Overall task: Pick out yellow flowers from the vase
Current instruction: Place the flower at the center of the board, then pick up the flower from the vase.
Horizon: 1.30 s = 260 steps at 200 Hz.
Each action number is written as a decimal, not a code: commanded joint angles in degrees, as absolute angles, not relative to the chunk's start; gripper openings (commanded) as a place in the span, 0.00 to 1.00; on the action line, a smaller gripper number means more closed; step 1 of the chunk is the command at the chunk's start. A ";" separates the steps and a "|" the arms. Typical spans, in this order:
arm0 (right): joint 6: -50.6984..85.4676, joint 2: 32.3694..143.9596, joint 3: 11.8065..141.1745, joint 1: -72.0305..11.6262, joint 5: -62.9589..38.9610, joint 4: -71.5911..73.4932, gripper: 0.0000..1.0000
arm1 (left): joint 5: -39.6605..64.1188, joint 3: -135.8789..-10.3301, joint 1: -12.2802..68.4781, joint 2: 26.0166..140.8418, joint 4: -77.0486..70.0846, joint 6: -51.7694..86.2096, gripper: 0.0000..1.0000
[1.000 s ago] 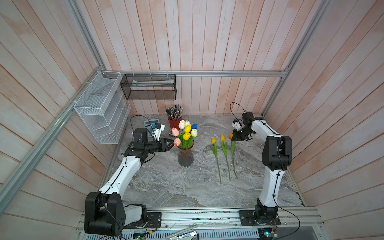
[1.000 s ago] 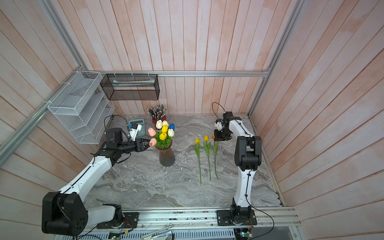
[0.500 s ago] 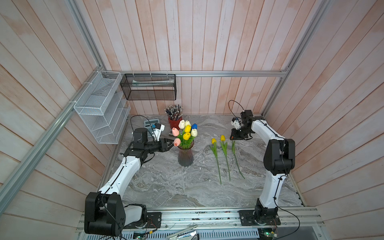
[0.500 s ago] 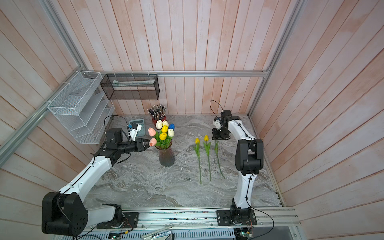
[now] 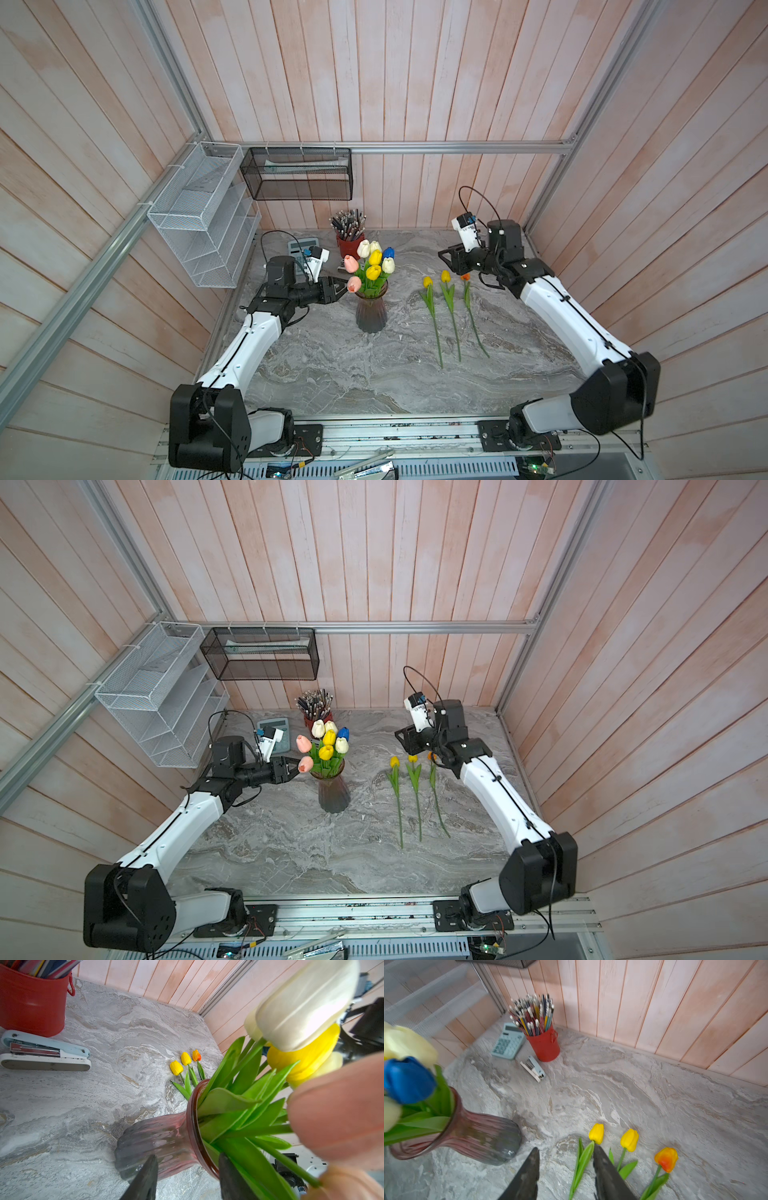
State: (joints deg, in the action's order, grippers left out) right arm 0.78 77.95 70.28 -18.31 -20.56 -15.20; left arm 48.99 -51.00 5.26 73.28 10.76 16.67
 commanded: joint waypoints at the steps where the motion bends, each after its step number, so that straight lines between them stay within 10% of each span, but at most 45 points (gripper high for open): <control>1: 4.16 70.29 62.79 -18.51 -23.02 3.91 0.46 | 48.49 -51.50 5.01 73.35 11.07 15.73 0.48; 260: 12.48 76.74 55.03 -48.79 -27.38 15.97 0.21 | 48.62 -51.28 5.01 72.95 11.55 17.18 0.48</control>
